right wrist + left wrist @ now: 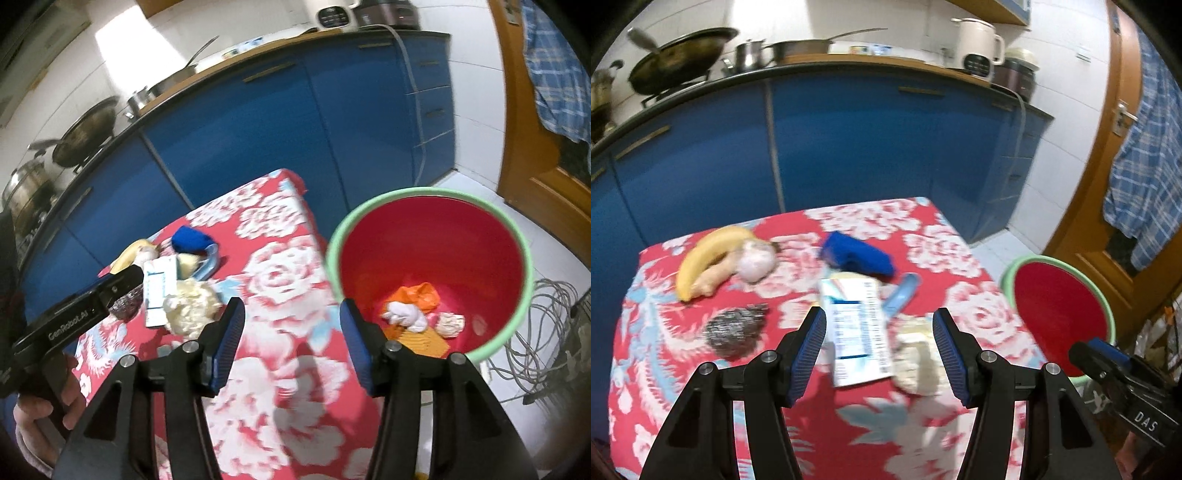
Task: Collect trash
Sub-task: 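Grasp the steel wool scrubber with the left tool while the right tool grasps crumpled paper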
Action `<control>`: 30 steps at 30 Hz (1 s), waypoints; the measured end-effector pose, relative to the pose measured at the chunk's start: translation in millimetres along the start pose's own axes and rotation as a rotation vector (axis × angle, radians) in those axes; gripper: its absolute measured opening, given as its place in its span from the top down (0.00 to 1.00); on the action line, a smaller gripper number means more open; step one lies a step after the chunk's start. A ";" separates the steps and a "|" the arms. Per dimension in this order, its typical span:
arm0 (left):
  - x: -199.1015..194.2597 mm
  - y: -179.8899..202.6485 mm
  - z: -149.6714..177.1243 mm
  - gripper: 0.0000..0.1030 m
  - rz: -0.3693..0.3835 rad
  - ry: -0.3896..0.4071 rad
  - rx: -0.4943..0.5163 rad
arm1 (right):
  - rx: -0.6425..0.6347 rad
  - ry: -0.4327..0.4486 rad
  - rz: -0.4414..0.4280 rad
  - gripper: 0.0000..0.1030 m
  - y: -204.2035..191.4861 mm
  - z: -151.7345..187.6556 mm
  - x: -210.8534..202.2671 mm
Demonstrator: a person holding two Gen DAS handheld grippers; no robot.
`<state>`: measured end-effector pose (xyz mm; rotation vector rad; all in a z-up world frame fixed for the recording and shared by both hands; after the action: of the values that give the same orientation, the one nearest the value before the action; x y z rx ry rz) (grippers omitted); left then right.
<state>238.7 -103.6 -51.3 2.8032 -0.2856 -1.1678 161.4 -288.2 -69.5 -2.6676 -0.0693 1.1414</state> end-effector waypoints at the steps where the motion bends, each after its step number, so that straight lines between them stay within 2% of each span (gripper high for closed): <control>1: 0.2 -7.8 -0.5 0.40 -0.010 0.001 -0.008 | -0.008 -0.004 -0.006 0.45 -6.0 -0.2 3.0; 9: 5.9 -74.2 -5.8 0.40 -0.095 0.015 -0.089 | -0.059 -0.052 -0.044 0.41 -50.6 4.0 32.2; 15: 20.8 -111.9 1.2 0.40 -0.135 -0.017 -0.147 | -0.095 -0.097 -0.050 0.41 -73.4 8.6 56.4; 22: 43.3 -133.4 11.6 0.40 -0.143 -0.058 -0.190 | -0.127 -0.128 -0.056 0.41 -89.9 11.5 78.1; 30: 62.3 -147.8 15.4 0.40 -0.155 -0.081 -0.215 | -0.110 -0.155 -0.070 0.41 -95.2 14.4 98.7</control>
<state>290.9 27.9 -128.3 2.6331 0.0509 -1.2620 224.3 -179.4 -126.3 -2.6414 -0.2580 1.3557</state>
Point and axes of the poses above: each gripper's, at about its wrist camera, not at the fingertips, and x roughly the way its jaws point, y to its right, z to its underside, the point moved 9 cm from there along x, roughly the way its jaws point, and after that the axes turned 6 degrees about -x, right-handed, at the moved point
